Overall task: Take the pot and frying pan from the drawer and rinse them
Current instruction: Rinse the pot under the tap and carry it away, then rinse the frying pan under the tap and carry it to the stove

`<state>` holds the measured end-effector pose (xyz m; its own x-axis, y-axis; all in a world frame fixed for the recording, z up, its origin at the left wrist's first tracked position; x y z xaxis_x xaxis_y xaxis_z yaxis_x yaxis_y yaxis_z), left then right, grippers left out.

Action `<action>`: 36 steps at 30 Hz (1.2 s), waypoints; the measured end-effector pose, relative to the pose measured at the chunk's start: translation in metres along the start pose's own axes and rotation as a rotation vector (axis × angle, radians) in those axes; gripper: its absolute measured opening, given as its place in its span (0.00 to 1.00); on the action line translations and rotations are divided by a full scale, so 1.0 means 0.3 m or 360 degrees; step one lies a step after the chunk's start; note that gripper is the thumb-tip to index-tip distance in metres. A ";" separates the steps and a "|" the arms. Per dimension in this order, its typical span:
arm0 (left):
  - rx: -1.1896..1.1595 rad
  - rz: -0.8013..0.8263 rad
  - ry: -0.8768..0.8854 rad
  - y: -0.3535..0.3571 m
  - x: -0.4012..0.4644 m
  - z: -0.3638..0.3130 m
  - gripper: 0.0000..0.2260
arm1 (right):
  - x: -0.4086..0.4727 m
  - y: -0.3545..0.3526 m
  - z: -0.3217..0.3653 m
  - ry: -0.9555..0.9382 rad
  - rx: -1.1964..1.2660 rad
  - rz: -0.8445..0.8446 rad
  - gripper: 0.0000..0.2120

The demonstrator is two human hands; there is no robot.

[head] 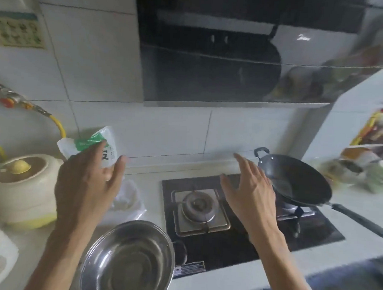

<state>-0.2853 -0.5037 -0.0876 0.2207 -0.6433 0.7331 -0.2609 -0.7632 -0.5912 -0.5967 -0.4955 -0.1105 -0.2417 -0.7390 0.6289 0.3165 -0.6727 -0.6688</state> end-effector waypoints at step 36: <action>-0.1660 0.1017 0.1455 0.124 -1.760 -3.812 0.27 | -1.119 -2.490 -2.583 0.1991 -0.1686 -0.0955 0.33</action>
<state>-1.4861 -0.1226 -0.1122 -0.7182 -0.2827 0.6358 -0.6952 0.2525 -0.6730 -1.4628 0.2261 -0.1291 -0.7538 0.3632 0.5476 -0.6361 -0.1944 -0.7467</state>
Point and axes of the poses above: each hand's wrist, its own x-axis towards the middle knuckle, its own y-axis out of the palm, z = x × y, the point moved 8 cm from there along x, towards the middle knuckle, and after that the axes turned 9 degrees about -z, right-handed, at the moved point
